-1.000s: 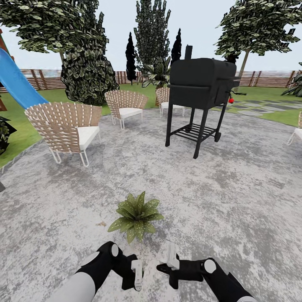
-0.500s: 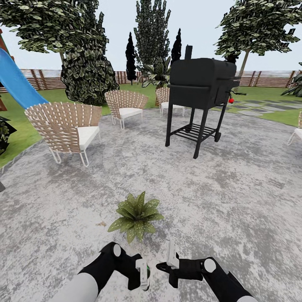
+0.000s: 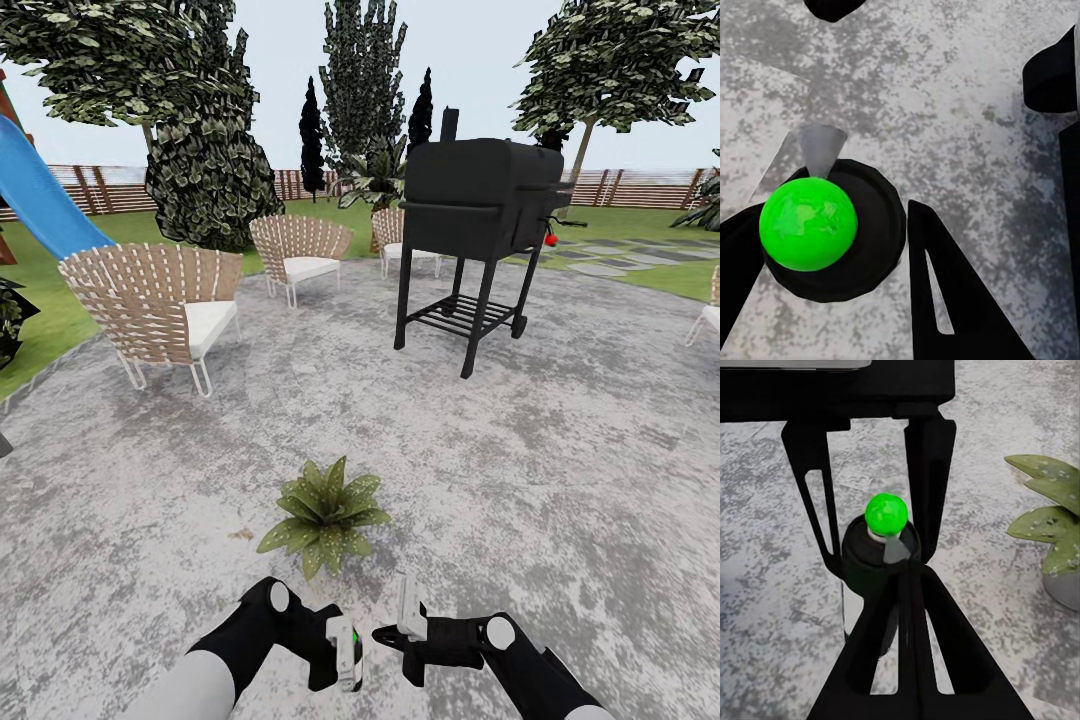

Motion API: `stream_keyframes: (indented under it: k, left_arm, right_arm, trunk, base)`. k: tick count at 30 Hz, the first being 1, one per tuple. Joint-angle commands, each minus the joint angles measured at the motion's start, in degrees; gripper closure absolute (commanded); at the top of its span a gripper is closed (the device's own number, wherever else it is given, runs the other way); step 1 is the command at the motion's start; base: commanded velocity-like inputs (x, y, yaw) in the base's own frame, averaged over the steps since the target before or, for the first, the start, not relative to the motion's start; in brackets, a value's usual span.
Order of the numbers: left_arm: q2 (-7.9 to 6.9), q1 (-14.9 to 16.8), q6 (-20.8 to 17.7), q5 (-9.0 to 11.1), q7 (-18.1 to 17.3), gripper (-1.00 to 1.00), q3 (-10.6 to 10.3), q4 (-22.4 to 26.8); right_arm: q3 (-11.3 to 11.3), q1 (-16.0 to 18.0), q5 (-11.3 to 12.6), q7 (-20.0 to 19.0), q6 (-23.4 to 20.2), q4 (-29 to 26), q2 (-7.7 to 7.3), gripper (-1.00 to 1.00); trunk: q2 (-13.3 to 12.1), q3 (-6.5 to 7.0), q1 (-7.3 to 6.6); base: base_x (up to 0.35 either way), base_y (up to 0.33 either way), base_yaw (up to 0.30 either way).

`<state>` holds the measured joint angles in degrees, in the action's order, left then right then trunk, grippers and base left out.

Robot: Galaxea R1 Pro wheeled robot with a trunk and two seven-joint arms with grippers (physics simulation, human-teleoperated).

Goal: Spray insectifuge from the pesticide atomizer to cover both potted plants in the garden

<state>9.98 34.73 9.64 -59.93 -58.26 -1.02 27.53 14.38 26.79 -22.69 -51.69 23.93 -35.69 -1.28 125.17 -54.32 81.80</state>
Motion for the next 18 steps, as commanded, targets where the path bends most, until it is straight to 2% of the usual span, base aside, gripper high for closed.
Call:
stream_keyframes:
  k: [1, 12, 14, 15, 18]
  left_arm:
    - [0.02, 0.00, 0.63, -0.23, -0.01, 1.00, 0.05, 0.04]
    - [0.02, 0.05, 0.64, 0.25, -0.01, 1.00, 0.04, -0.02]
    - [0.02, 0.07, 0.69, 1.28, -0.03, 1.00, 0.05, -0.02]
    - [0.02, 0.08, 0.85, 2.57, -0.13, 1.00, 0.05, -0.02]
    - [0.02, 0.03, 1.83, 3.61, -0.25, 1.00, 0.04, -0.02]
  right_arm:
    - [0.12, 0.02, -0.35, 0.10, 0.24, -0.08, -0.04, 1.00]
    - [0.20, 0.02, -0.34, 0.10, 0.24, -1.25, 0.61, 1.00]
    - [0.21, 0.02, -0.34, 0.10, 0.24, -1.30, 0.61, 1.00]
    - [0.19, 0.02, -0.34, 0.10, 0.24, -1.31, 0.59, 1.00]
    - [0.18, 0.02, -0.34, 0.10, 0.24, -1.31, 0.58, 1.00]
  trunk:
    - [0.02, -0.05, -0.01]
    - [0.02, -0.05, -0.01]
    - [0.02, -0.05, -0.01]
    - [0.02, -0.05, -0.01]
    - [0.02, -0.05, -0.01]
  base:
    - [0.000, 0.000, 0.000]
    - [0.000, 0.000, 0.000]
    - [0.000, 0.000, 0.000]
    - [0.000, 0.000, 0.000]
    - [0.000, 0.000, 0.000]
